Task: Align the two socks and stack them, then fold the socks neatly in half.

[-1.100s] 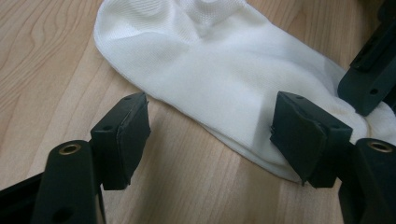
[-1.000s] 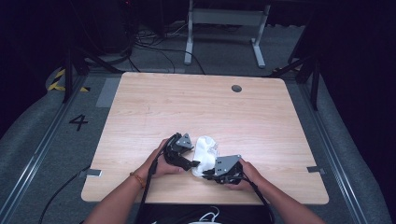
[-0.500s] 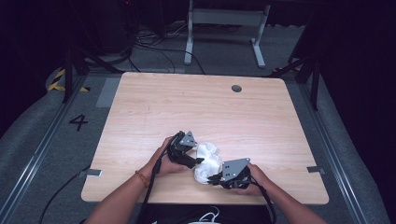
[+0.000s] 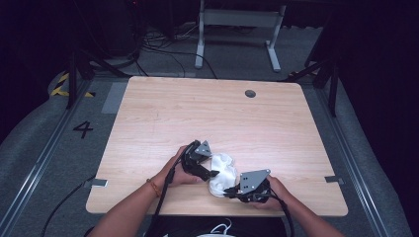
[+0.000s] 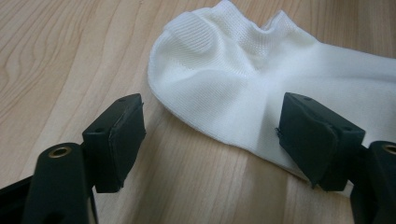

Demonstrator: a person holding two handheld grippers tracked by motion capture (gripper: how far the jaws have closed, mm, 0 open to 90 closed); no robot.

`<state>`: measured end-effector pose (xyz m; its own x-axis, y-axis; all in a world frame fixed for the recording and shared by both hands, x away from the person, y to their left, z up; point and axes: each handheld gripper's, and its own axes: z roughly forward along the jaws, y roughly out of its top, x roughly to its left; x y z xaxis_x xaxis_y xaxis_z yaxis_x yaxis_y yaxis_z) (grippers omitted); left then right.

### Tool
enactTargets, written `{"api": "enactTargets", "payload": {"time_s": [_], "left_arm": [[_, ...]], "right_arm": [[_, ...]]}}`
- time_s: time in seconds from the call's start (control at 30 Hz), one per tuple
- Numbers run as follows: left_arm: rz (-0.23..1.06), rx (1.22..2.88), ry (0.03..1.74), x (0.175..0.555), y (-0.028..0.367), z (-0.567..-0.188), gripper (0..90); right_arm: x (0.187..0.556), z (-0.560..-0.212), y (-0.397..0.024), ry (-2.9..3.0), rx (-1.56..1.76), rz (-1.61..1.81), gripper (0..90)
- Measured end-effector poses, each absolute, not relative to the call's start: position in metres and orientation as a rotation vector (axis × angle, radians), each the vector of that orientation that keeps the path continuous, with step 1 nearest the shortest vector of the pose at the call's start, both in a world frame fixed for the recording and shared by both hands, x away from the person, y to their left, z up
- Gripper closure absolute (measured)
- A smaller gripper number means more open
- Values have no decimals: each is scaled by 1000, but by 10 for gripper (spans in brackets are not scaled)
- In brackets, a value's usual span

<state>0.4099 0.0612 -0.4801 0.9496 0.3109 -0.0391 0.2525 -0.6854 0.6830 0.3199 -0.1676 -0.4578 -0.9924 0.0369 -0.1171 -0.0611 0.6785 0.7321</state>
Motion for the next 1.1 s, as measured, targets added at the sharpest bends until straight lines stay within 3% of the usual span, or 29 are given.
{"api": "enactTargets", "payload": {"time_s": [1.1], "left_arm": [[108, 2352, 433, 415, 65, -482, 158]], "right_arm": [[312, -440, -178, 2697, -6, 1202, 864]]}}
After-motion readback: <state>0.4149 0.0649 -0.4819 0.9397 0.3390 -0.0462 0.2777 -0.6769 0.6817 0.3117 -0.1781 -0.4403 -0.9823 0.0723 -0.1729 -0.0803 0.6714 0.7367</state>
